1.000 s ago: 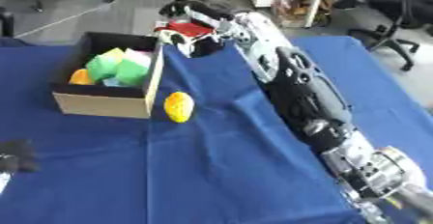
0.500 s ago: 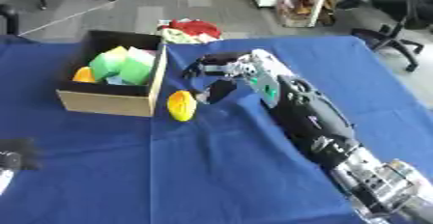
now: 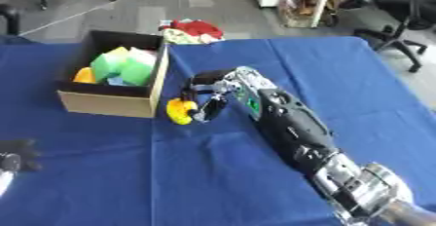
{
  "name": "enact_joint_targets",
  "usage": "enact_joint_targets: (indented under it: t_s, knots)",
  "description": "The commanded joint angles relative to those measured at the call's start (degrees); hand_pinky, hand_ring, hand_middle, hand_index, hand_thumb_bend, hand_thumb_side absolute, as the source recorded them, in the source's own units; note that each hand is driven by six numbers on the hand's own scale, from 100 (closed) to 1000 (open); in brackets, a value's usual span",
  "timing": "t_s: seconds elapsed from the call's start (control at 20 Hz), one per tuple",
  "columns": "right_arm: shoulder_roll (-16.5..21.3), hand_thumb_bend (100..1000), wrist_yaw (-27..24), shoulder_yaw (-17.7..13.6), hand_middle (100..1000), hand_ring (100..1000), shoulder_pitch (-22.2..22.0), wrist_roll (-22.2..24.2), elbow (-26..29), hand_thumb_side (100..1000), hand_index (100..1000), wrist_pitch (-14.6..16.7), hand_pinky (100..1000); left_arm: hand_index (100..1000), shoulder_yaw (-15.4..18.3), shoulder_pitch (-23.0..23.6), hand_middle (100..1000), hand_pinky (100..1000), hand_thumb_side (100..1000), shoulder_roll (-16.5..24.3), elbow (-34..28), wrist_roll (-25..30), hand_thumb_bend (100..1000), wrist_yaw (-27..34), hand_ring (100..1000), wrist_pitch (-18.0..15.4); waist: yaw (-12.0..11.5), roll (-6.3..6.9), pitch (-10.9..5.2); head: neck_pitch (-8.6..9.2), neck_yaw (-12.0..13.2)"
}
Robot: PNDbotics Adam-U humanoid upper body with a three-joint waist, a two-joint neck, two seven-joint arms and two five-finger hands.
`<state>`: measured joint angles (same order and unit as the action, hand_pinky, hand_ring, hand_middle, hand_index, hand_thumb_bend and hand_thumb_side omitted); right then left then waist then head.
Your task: Pick up objects on the table and place them in the box.
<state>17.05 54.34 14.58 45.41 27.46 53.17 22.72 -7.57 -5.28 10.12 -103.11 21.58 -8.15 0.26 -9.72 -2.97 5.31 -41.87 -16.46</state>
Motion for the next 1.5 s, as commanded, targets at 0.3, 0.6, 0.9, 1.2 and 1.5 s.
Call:
enact_joint_targets:
  t_s: [0.3,0.6,0.9,1.2,1.5]
  knots:
    - [0.9,100,-0.4,-3.0,267,579,4.2,-18.0,4.2,100,367,-7.2,713,813,0.4,-0.2,639,735,598,0.4,-0.7,-0.3,100,0.1,617,0.1,0.0,0.22,-1.71,0.12,0.0]
    - [-1.2,100,-0.7,-8.1,274,569,12.1,-21.5,2.4,100,386,-11.7,717,813,0.1,0.0,638,734,599,0.1,-0.6,-0.1,100,0.3,617,0.1,-0.5,0.69,-2.00,0.13,-0.4]
    - [-3.7,100,-1.5,-9.1,374,638,15.1,-21.9,-1.7,100,500,-10.8,769,813,-0.5,-0.2,638,735,601,-0.1,-0.6,0.5,100,0.5,617,0.0,-1.2,1.13,-1.79,0.21,-1.9]
    - [-11.3,127,3.5,-7.8,735,771,16.9,-19.0,-5.9,142,890,-8.4,813,813,-1.1,-0.6,637,735,603,-0.5,-0.6,1.2,100,0.8,616,0.0,-3.8,1.53,-1.19,0.45,-3.3]
    - [-12.2,266,9.4,-7.3,949,874,16.5,-20.8,-4.8,329,1000,-11.0,885,814,-1.1,-0.6,636,735,606,-0.5,-0.6,1.1,100,0.8,616,0.1,-3.5,1.23,-1.21,0.45,-2.9]
